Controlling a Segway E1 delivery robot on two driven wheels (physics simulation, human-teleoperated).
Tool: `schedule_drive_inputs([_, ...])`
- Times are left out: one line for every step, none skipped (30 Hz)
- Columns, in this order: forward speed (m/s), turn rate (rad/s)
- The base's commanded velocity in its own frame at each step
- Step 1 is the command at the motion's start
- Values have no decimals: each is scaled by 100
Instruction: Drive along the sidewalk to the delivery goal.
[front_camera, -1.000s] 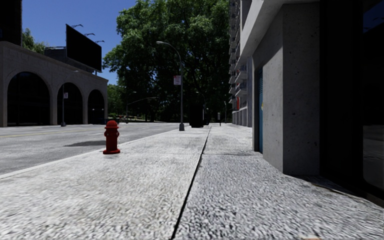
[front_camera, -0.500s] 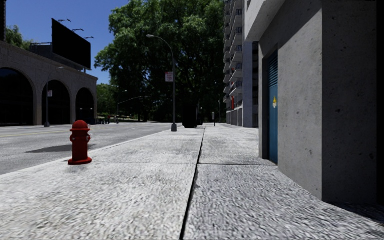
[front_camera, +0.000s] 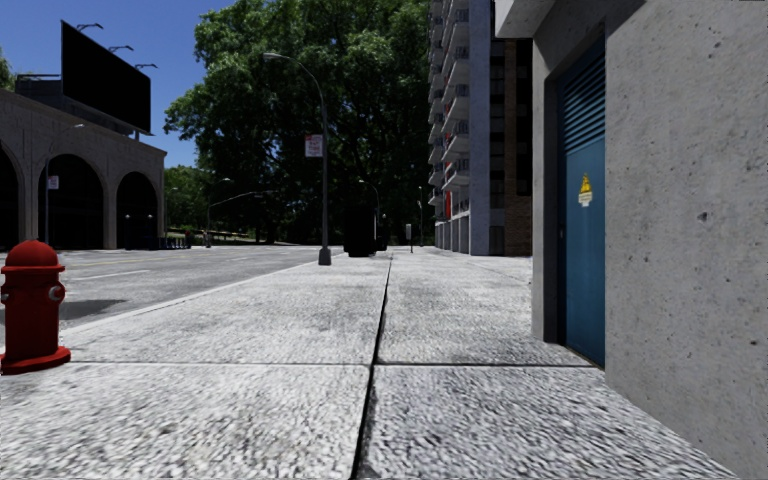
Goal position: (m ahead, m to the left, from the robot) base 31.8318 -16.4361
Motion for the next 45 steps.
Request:
schedule_drive_inputs([200,0])
schedule_drive_inputs([200,0])
schedule_drive_inputs([200,0])
schedule_drive_inputs([200,0])
schedule_drive_inputs([200,0])
schedule_drive_inputs([200,0])
schedule_drive_inputs([200,0])
schedule_drive_inputs([200,0])
schedule_drive_inputs([200,0])
schedule_drive_inputs([200,0])
schedule_drive_inputs([200,0])
schedule_drive_inputs([200,0])
schedule_drive_inputs([200,0])
schedule_drive_inputs([200,0])
schedule_drive_inputs([200,0])
schedule_drive_inputs([200,0])
schedule_drive_inputs([200,0])
schedule_drive_inputs([200,0])
schedule_drive_inputs([200,0])
schedule_drive_inputs([200,-7])
schedule_drive_inputs([200,-15])
schedule_drive_inputs([200,-17])
schedule_drive_inputs([200,-17])
schedule_drive_inputs([200,-17])
schedule_drive_inputs([200,-21])
schedule_drive_inputs([200,-30])
schedule_drive_inputs([200,-32])
schedule_drive_inputs([200,-32])
schedule_drive_inputs([200,-33])
schedule_drive_inputs([200,-33])
schedule_drive_inputs([200,-38])
schedule_drive_inputs([200,-38])
schedule_drive_inputs([200,-48])
schedule_drive_inputs([200,-54])
schedule_drive_inputs([200,-56])
schedule_drive_inputs([200,-57])
schedule_drive_inputs([200,-57])
schedule_drive_inputs([200,-57])
schedule_drive_inputs([200,-57])
schedule_drive_inputs([200,-57])
schedule_drive_inputs([200,-57])
schedule_drive_inputs([200,-57])
schedule_drive_inputs([200,-57])
schedule_drive_inputs([200,-57])
schedule_drive_inputs([200,-57])
